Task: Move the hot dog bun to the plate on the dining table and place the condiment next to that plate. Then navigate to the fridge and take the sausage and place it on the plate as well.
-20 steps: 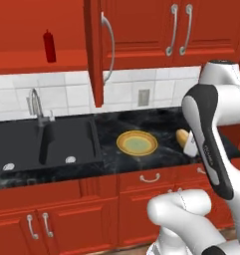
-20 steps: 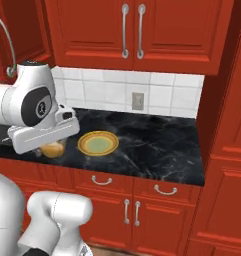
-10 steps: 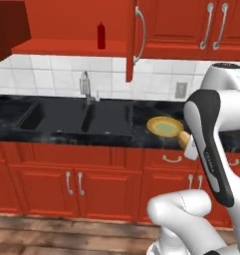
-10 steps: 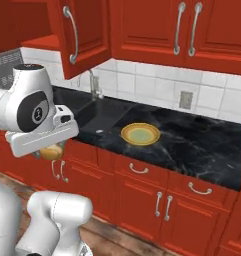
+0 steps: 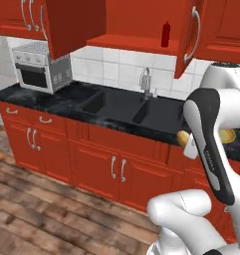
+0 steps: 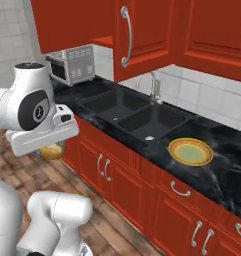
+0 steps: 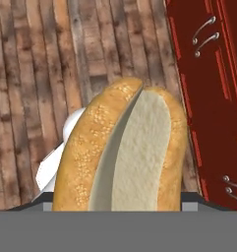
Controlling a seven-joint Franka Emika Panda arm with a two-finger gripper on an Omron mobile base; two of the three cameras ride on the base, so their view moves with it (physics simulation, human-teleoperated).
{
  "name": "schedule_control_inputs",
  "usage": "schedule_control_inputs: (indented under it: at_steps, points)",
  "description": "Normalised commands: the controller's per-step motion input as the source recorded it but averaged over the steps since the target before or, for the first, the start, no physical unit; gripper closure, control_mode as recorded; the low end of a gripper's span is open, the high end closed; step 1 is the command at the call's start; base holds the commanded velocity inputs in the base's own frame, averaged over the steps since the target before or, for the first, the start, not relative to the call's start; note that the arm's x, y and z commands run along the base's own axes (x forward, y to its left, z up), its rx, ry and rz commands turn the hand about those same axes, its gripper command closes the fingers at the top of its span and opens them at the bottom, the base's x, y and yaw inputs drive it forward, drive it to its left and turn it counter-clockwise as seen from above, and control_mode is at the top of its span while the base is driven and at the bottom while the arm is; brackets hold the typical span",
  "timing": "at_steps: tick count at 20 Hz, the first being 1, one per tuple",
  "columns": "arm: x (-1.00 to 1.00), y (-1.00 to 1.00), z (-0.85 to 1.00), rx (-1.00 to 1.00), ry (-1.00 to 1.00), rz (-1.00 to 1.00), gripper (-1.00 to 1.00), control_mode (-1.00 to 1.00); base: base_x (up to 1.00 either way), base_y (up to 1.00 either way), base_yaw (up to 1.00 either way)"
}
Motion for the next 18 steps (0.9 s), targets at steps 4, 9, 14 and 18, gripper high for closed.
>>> schedule_control_inputs:
  at_steps: [4,9,14,18]
  points:
    - [0.00,0.00,0.00,0.00,0.00,0.00,1.00,1.00,0.00,0.35,0.51]
    - [0.00,0.00,0.00,0.00,0.00,0.00,1.00,1.00,0.00,0.42,0.73]
    - [0.00,0.00,0.00,0.00,0.00,0.00,1.00,1.00,0.00,0.30,0.84]
    - [0.00,0.00,0.00,0.00,0.00,0.00,1.00,1.00,0.05,0.27,0.79]
